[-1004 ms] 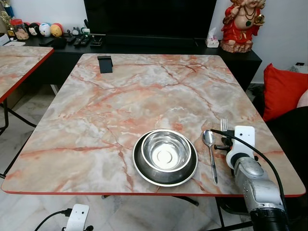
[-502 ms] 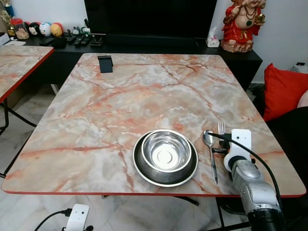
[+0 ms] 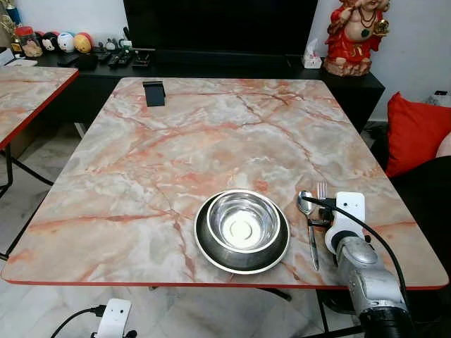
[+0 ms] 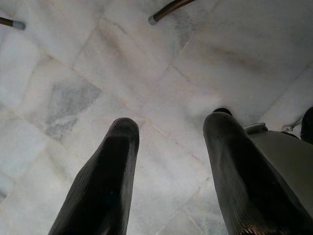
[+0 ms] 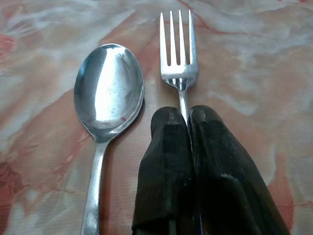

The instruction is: Setting the table

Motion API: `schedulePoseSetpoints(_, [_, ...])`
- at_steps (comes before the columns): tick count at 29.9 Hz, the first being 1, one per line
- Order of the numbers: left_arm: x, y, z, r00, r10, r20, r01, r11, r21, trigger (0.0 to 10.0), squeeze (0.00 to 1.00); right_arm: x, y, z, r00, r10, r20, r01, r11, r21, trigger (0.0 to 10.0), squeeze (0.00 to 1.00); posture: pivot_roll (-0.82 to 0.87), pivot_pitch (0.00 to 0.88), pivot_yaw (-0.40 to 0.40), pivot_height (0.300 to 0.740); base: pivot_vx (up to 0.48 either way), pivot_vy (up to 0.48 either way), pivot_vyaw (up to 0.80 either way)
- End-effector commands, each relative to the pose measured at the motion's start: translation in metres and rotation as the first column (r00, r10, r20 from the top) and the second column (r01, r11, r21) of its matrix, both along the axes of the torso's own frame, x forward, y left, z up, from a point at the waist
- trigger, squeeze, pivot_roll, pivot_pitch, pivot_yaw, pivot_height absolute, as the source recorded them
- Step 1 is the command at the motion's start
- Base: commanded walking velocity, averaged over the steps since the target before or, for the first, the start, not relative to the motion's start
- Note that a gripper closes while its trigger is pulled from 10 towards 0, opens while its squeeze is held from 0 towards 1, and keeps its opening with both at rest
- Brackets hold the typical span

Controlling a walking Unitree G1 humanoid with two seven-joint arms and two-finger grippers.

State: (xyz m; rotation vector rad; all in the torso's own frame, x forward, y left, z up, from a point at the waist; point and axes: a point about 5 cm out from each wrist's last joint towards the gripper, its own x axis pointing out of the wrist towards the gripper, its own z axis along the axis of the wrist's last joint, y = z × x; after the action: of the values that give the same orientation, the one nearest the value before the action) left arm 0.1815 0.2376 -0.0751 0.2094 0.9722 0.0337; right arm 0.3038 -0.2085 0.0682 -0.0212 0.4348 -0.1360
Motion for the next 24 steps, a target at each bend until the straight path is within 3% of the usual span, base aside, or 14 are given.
schedulePoseSetpoints(1, [-0.0009, 0.0005, -0.0004, 1.000, -0.004, -0.009, 0.004, 1.000, 0.002, 10.0, 0.00, -0.0015, 0.0000, -0.0056, 1.000, -0.008, -0.025, 0.008, 1.000, 0.001, 10.0, 0.00, 0.01, 0.000, -0.022, 0.728, 0.000, 0.000, 0.00])
schedulePoseSetpoints(18, [-0.0011, 0.0002, -0.0006, 1.000, -0.007, -0.012, 0.007, 1.000, 0.002, 10.0, 0.00, -0.0039, 0.0008, -0.0087, 0.999, -0.010, -0.043, 0.010, 1.000, 0.005, 10.0, 0.00, 0.01, 0.000, -0.021, 0.728, 0.000, 0.000, 0.00])
schedulePoseSetpoints(20, [-0.0010, 0.0002, -0.0006, 1.000, -0.008, -0.012, 0.008, 1.000, 0.002, 10.0, 0.00, -0.0039, 0.0011, -0.0087, 0.999, -0.010, -0.043, 0.010, 1.000, 0.006, 10.0, 0.06, 0.01, 0.000, -0.021, 0.728, 0.000, 0.000, 0.00])
schedulePoseSetpoints(24, [-0.0009, 0.0002, -0.0005, 1.000, -0.010, -0.011, 0.010, 1.000, 0.002, 10.0, 0.00, -0.0039, 0.0012, -0.0089, 0.999, -0.013, -0.045, 0.013, 1.000, 0.007, 10.0, 0.08, 0.01, 0.000, -0.021, 0.728, 0.000, 0.000, 0.00])
